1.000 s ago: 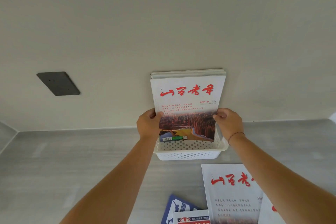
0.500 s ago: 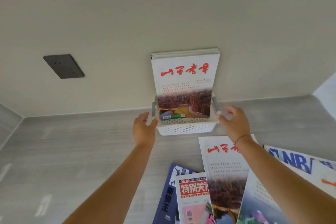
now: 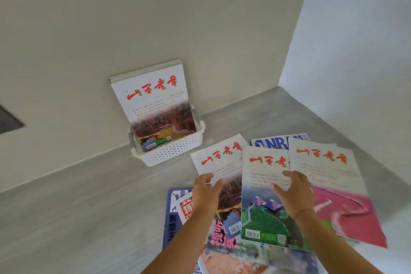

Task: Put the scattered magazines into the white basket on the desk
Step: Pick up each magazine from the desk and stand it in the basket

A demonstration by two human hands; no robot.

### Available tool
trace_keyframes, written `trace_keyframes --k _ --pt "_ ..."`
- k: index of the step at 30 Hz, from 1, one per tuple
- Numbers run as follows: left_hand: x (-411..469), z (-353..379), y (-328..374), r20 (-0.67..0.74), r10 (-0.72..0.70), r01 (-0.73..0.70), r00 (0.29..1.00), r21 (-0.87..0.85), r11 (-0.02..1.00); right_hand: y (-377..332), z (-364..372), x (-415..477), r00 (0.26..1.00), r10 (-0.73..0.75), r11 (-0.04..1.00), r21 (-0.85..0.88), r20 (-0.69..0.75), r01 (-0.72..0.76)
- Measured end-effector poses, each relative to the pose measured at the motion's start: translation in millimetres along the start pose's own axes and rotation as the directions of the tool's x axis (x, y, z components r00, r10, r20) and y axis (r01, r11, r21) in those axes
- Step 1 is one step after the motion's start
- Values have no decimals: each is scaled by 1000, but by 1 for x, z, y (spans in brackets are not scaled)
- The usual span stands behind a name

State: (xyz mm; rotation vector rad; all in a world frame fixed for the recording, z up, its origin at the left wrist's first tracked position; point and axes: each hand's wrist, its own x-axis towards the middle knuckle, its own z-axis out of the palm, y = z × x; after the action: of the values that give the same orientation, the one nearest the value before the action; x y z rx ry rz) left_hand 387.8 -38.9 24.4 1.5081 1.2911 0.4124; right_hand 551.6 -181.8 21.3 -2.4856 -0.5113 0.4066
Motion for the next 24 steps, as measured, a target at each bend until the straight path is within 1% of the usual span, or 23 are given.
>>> trace_keyframes --k 3,5,7,13,17,22,24 --pt "-12 36 11 107 18 -26 994 68 997 40 -26 -7 992 111 993 -40 -61 -113" --pt "-19 58 16 174 37 -52 984 82 995 63 -40 -8 981 183 979 -73 -71 -188" --pt "-27 82 22 243 19 -43 970 92 995 87 -56 -7 967 243 964 -94 -80 -250" --pt "-35 144 37 405 -36 -24 913 143 989 130 -84 4 940 332 940 -47 -79 -337" --pt "-34 178 51 444 -94 34 891 141 989 147 -94 19 930 365 931 33 -37 -364" --pt "-25 205 68 509 -228 213 830 89 973 163 -97 27 924 382 915 156 -37 -372" --pt "-21 210 70 545 -230 244 806 48 969 166 -97 28 919 391 906 193 -43 -376"
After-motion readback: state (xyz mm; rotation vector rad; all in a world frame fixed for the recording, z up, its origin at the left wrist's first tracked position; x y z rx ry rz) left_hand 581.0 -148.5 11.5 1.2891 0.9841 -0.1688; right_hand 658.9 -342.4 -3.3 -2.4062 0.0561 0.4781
